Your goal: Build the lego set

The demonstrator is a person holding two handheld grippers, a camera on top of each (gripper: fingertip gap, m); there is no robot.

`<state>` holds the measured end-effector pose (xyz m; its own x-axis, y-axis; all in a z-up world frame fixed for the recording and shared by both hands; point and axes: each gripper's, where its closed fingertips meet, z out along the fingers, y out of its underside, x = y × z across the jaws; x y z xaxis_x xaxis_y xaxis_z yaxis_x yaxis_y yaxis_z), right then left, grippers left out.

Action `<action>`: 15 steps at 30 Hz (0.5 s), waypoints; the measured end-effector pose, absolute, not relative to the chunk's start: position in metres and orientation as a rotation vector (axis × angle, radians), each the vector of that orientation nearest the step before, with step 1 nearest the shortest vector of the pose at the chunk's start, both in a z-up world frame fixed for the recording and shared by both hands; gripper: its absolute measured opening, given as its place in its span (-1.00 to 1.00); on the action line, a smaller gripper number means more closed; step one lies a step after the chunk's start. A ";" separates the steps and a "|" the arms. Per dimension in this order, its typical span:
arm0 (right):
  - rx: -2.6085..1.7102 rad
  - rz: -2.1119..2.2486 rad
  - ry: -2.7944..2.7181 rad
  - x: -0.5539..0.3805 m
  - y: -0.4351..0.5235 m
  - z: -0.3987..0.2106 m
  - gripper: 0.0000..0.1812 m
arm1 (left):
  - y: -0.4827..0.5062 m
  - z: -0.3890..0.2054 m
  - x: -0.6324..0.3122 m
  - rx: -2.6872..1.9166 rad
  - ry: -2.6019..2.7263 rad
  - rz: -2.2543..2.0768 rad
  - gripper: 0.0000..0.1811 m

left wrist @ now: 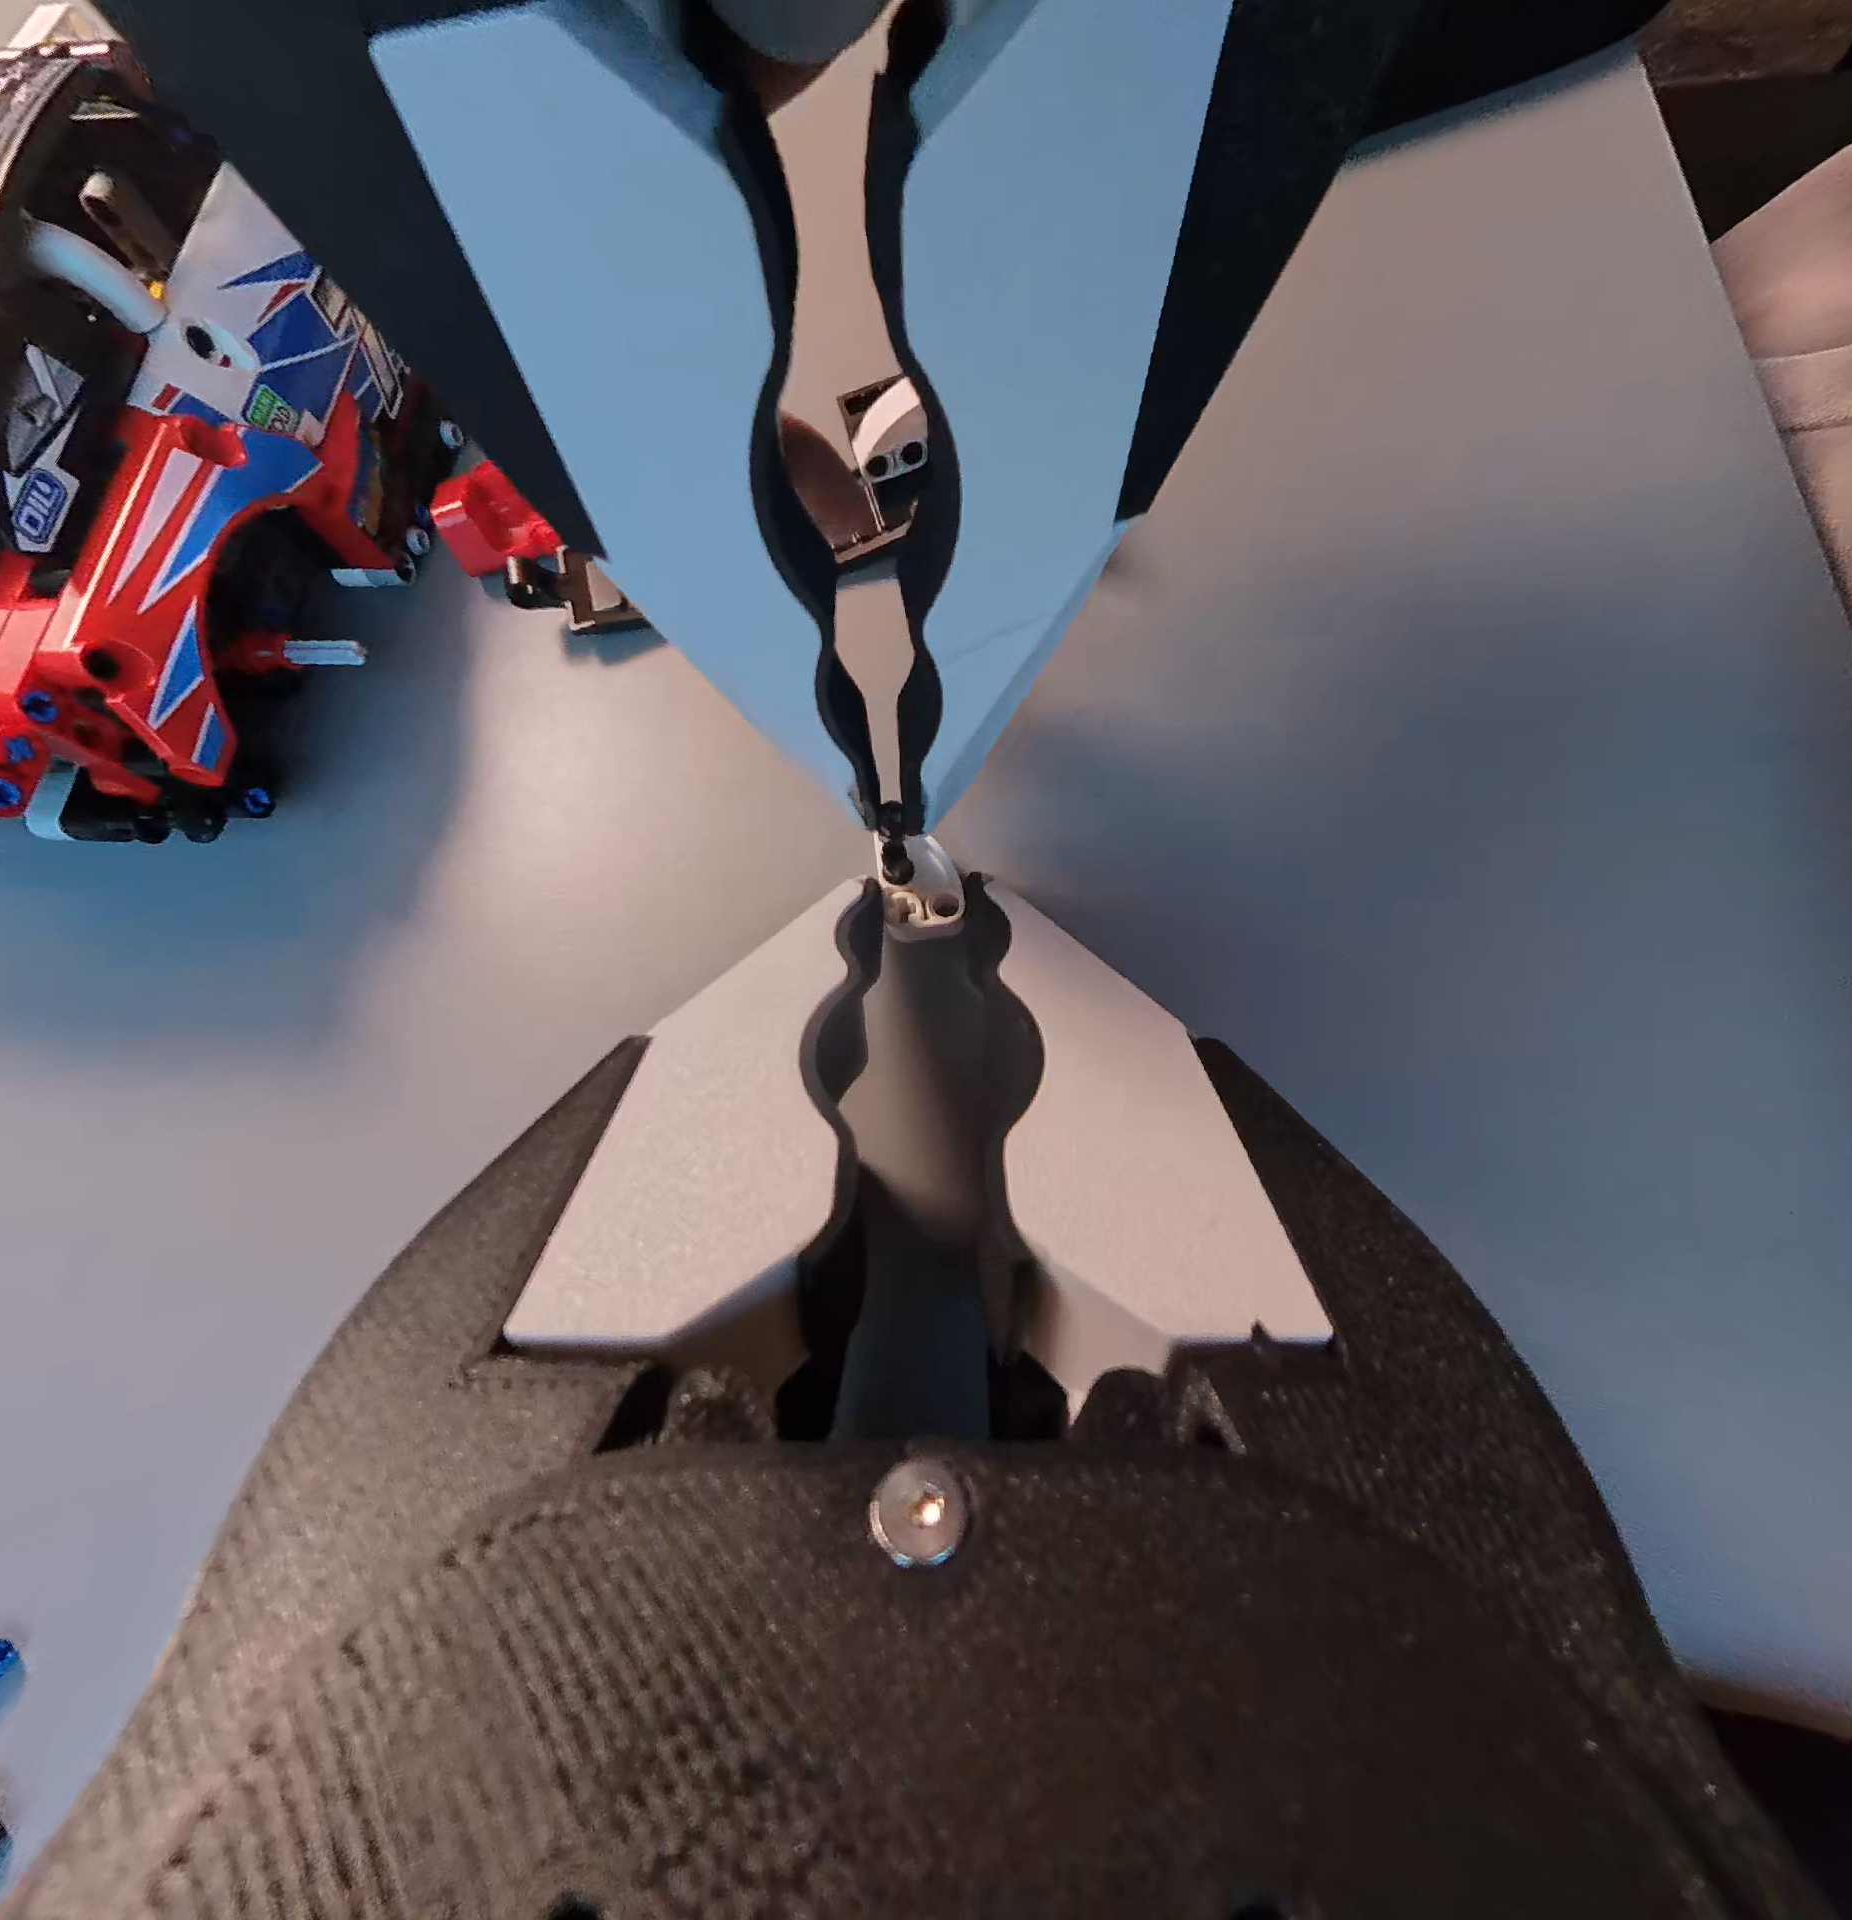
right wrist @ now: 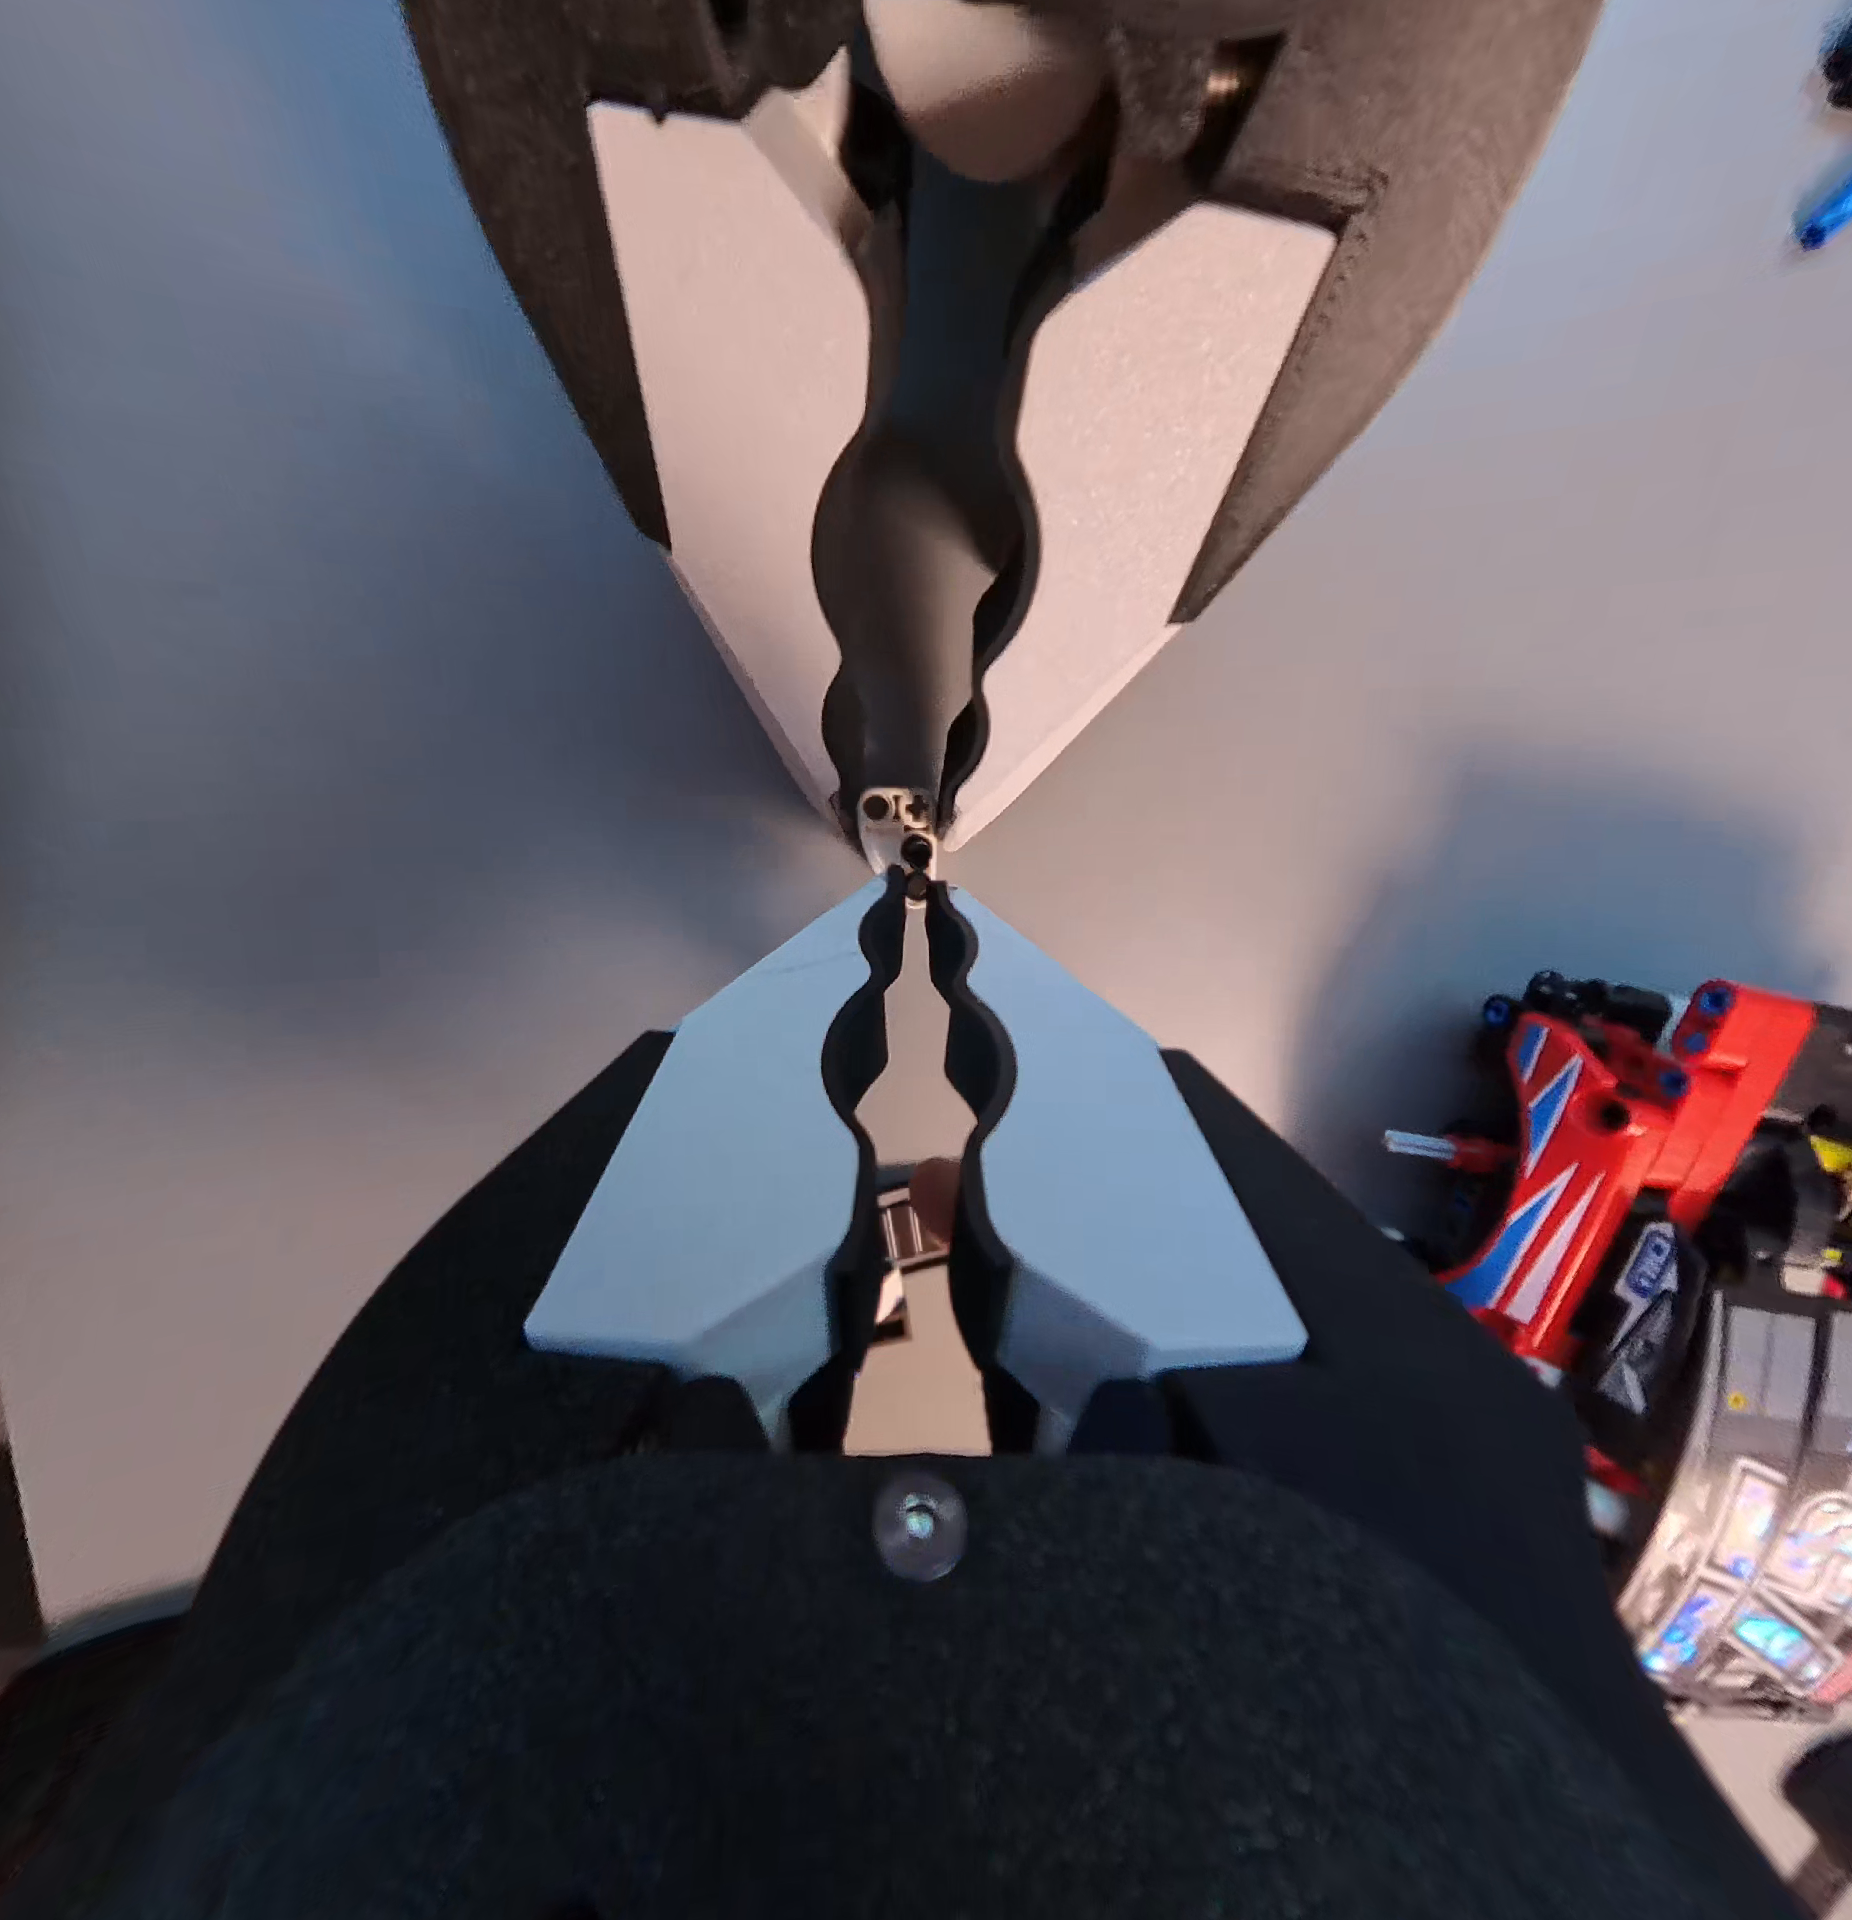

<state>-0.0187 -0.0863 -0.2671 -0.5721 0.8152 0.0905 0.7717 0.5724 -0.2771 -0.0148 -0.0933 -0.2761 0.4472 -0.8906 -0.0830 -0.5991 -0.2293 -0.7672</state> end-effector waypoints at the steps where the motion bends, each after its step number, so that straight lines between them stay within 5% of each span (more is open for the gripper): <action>1: -1.308 0.318 -2.617 -0.019 -0.086 -0.267 -0.99 | -0.093 -0.276 -0.015 -1.938 1.252 -0.487 -0.85; 15: -0.957 0.318 -2.807 -0.017 -0.087 -0.267 -0.99 | -0.093 -0.276 -0.014 -1.896 1.309 -0.484 -0.85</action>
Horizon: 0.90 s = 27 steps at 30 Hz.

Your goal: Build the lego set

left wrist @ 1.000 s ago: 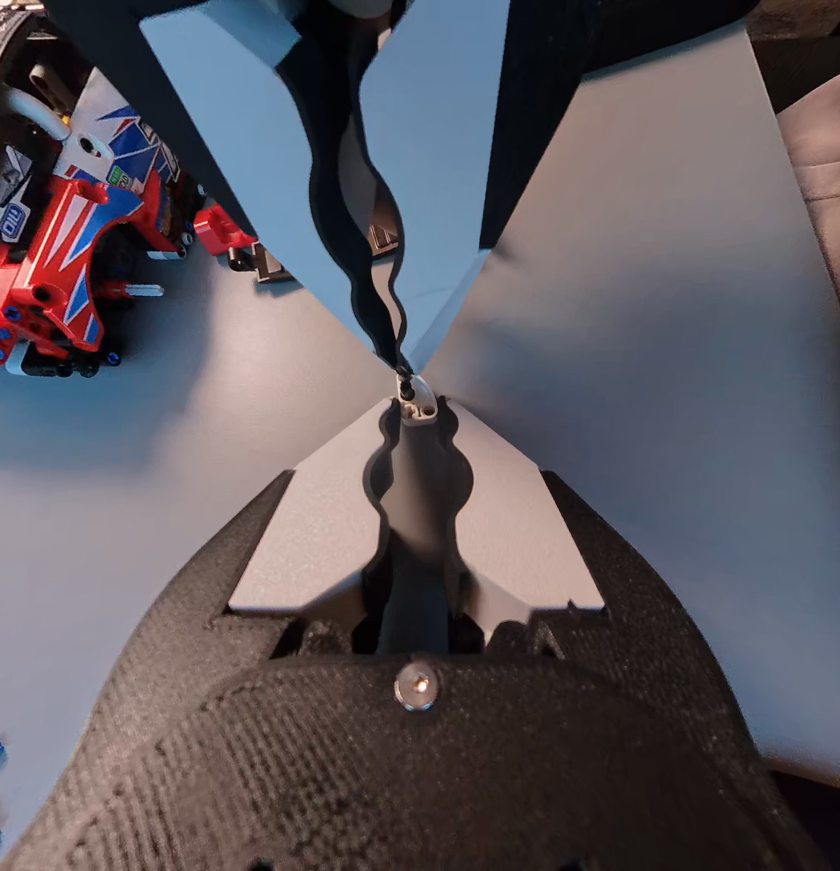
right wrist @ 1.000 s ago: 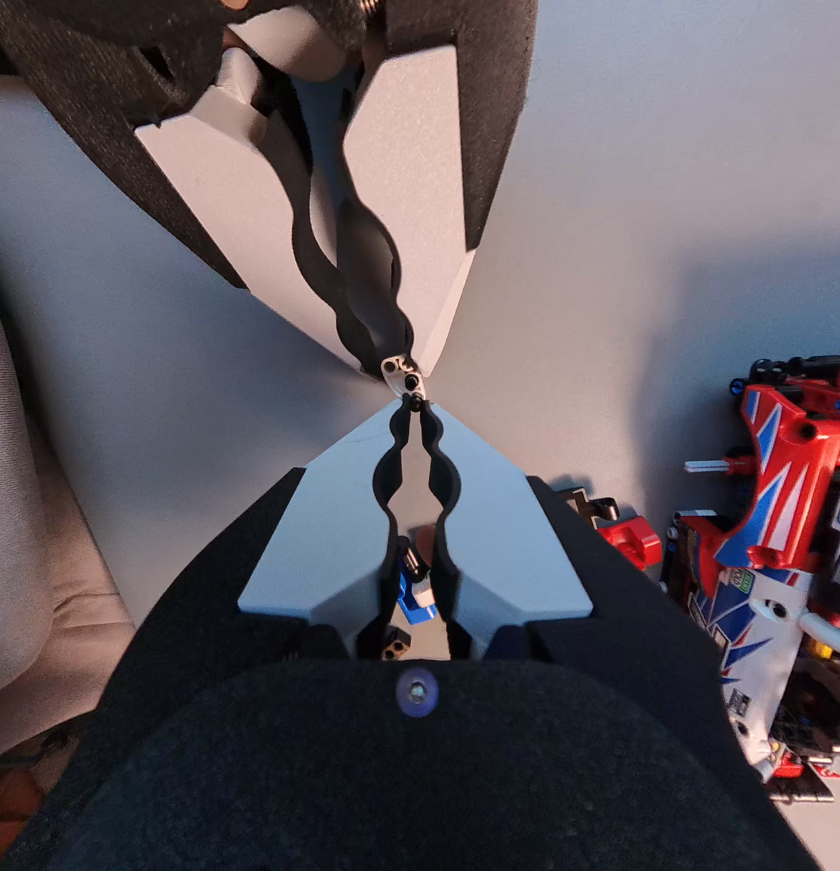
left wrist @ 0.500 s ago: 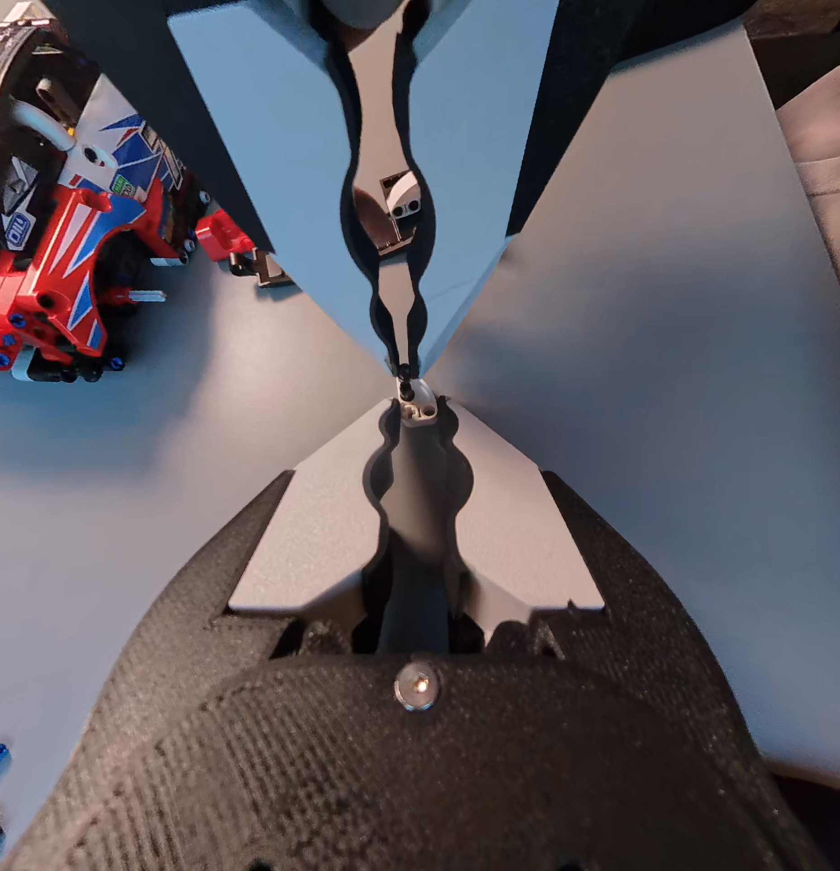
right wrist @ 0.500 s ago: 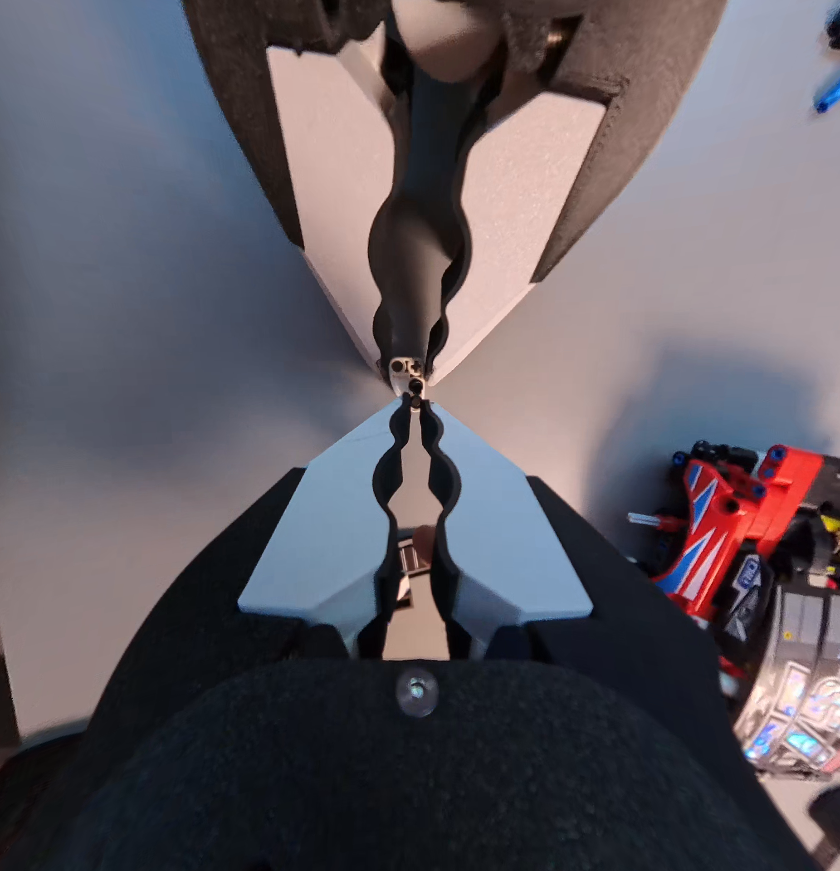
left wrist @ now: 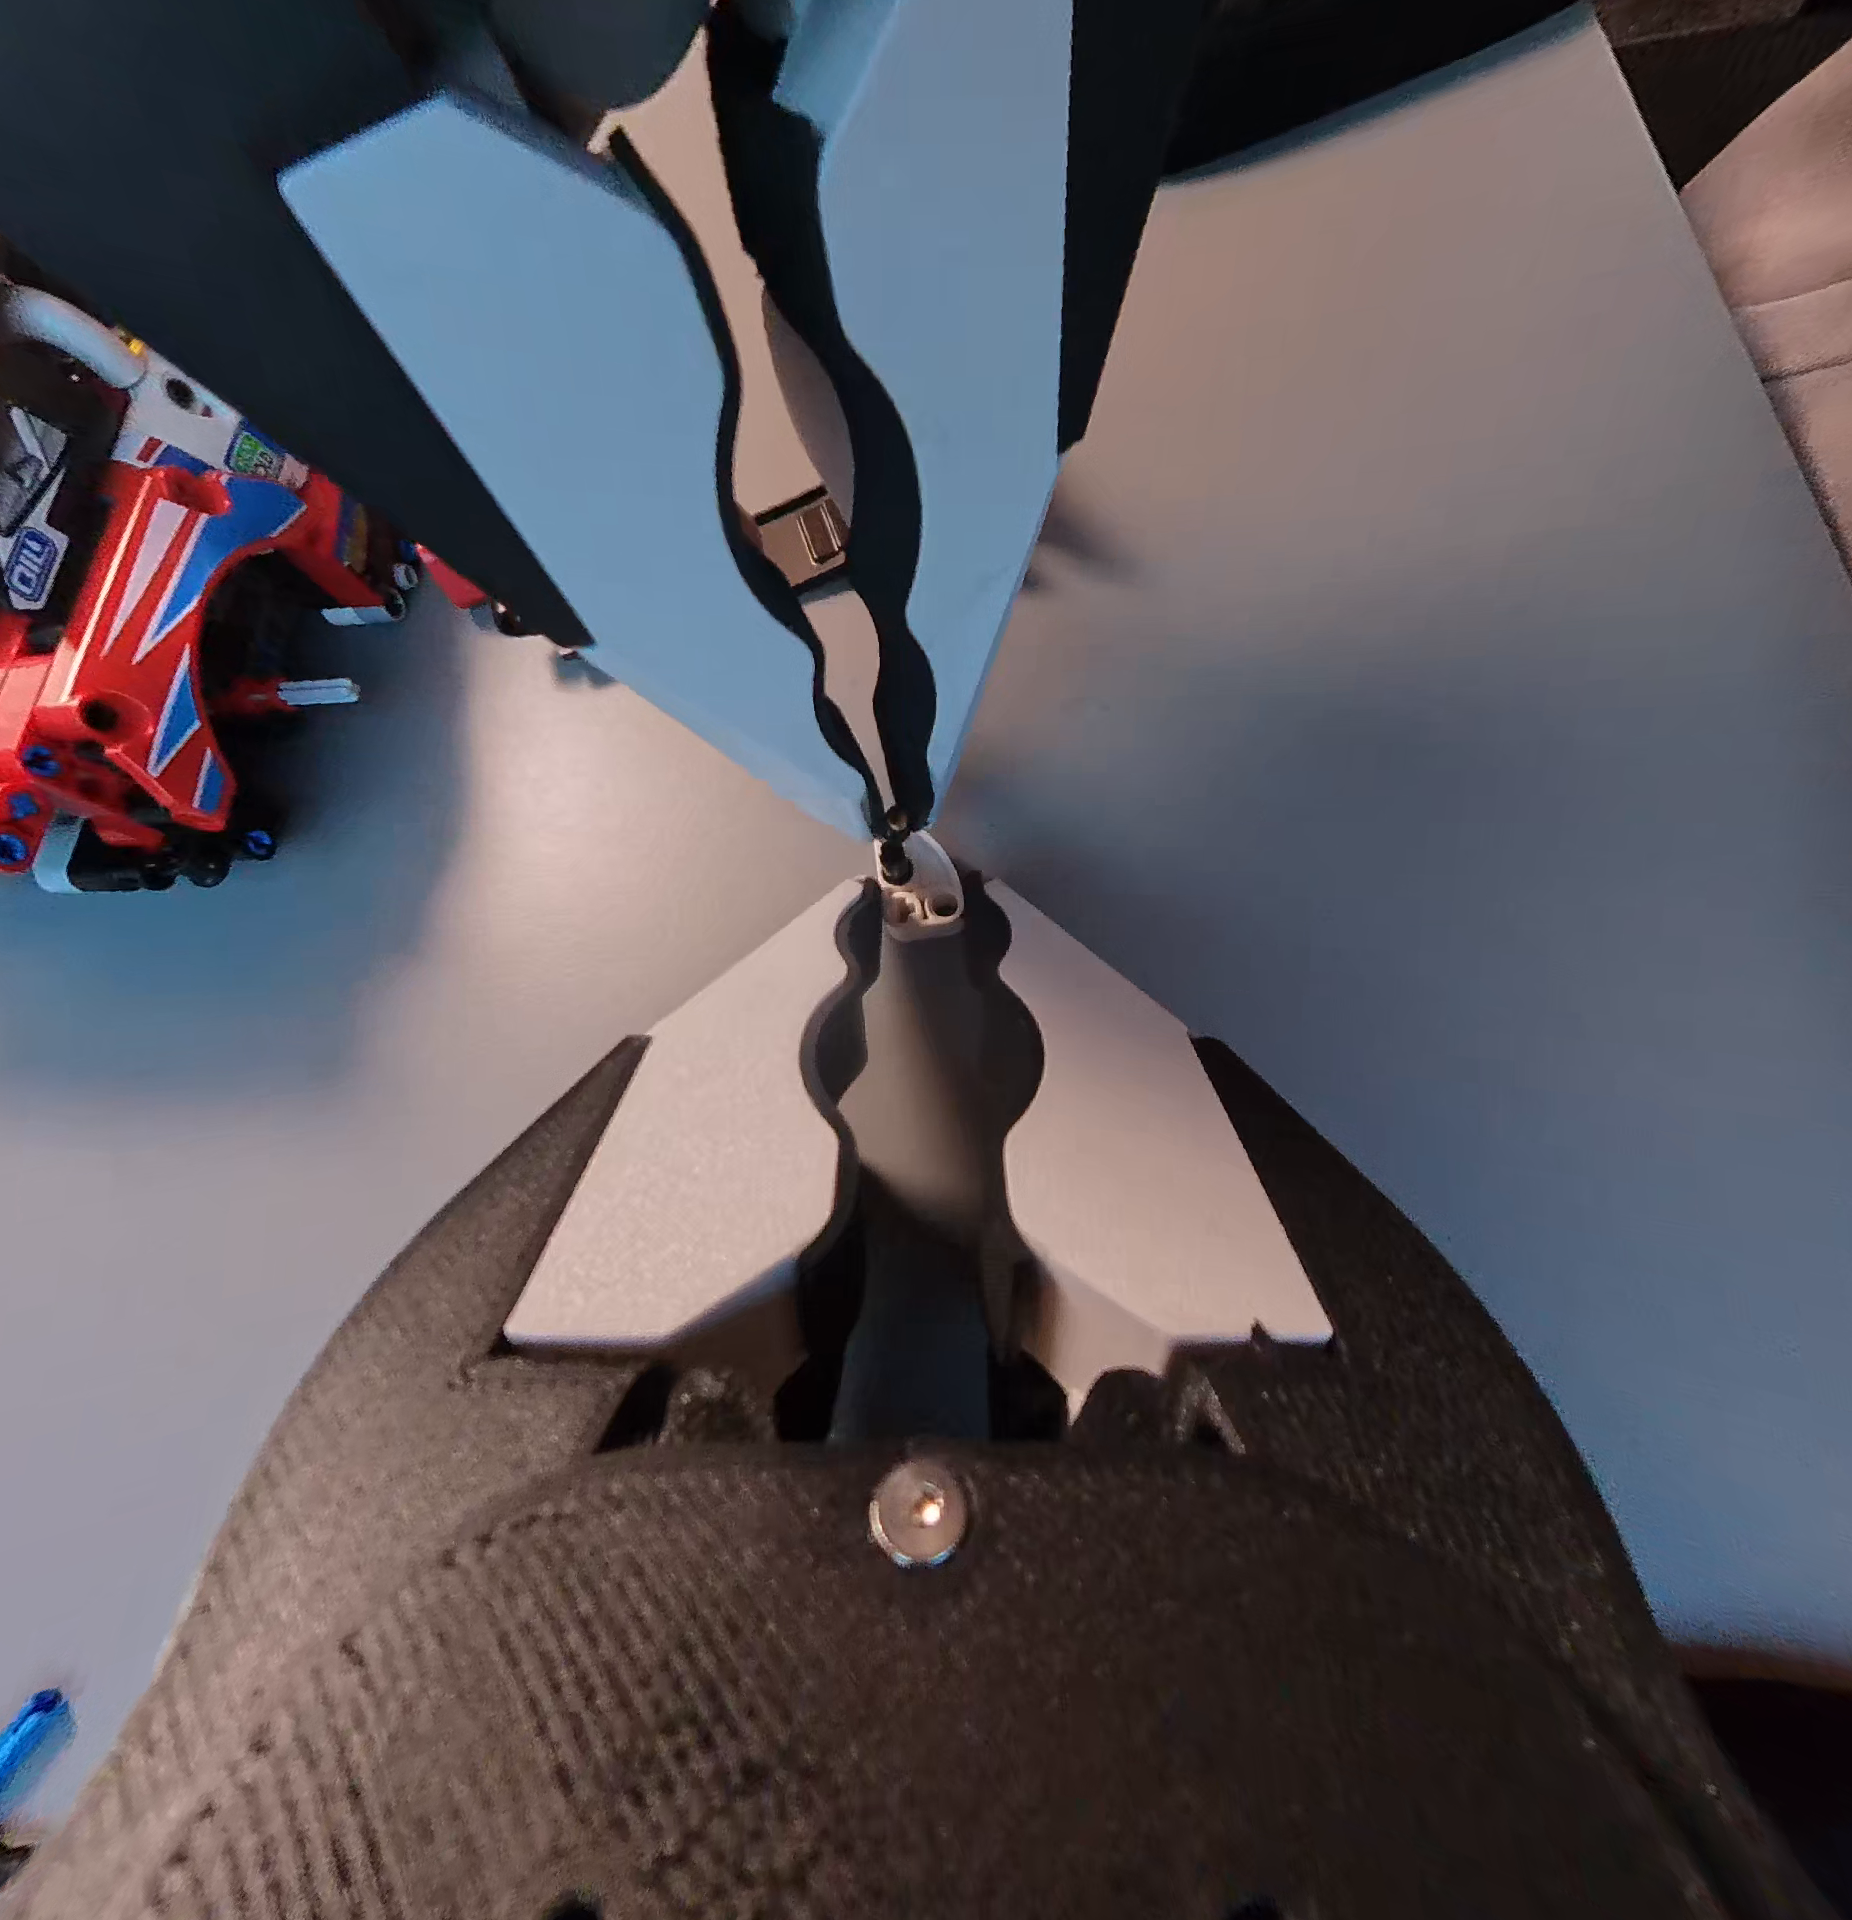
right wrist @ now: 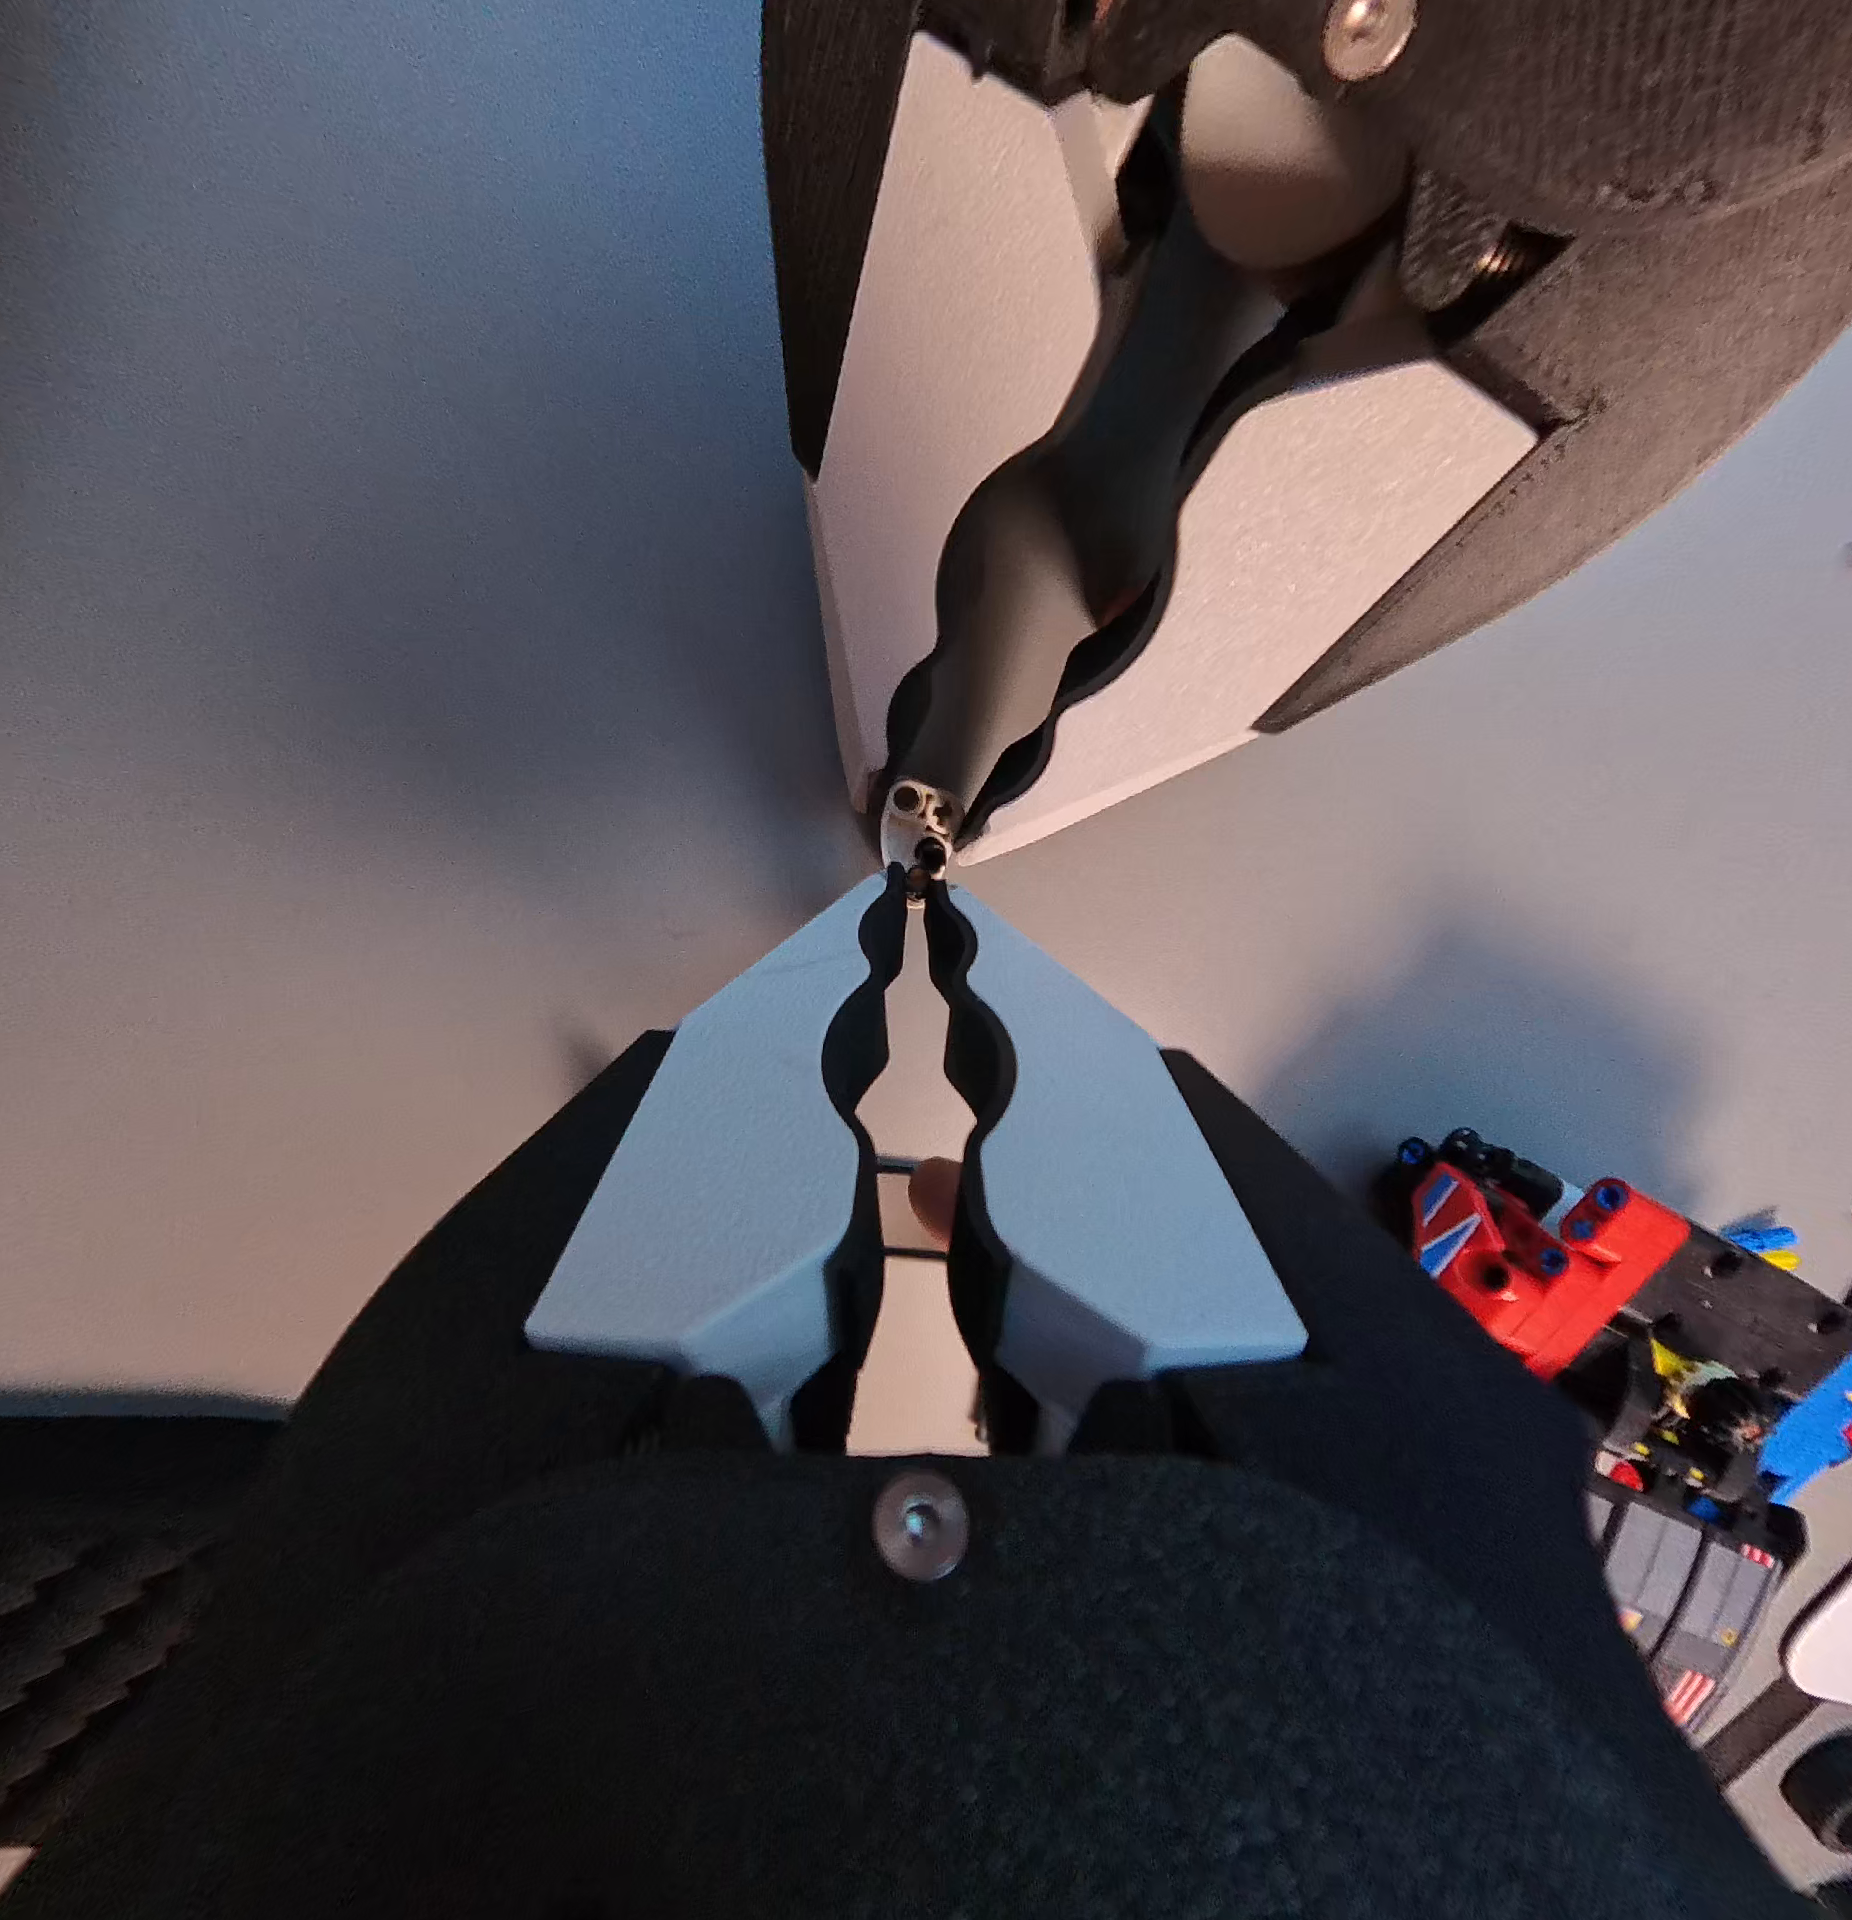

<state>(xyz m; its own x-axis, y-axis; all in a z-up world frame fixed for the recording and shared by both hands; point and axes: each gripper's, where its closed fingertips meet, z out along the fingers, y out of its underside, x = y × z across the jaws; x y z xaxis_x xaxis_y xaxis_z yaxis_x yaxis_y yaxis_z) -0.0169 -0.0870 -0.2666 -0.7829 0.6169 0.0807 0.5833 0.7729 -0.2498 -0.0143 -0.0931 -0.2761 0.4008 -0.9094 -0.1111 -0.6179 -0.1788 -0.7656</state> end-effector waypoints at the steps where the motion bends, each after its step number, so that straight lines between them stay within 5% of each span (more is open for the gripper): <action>1: -0.973 0.319 -2.808 -0.017 -0.087 -0.267 -1.00 | -0.093 -0.276 -0.014 -1.893 1.310 -0.480 -0.85; 15: -1.382 0.765 -2.496 -0.011 -0.088 -0.271 -1.00 | -0.094 -0.276 -0.014 -1.890 1.312 -0.468 -0.85; 27: -1.394 0.600 -2.323 -0.023 -0.054 -0.252 -1.00 | -0.093 -0.276 -0.015 -1.894 1.304 -0.468 -0.85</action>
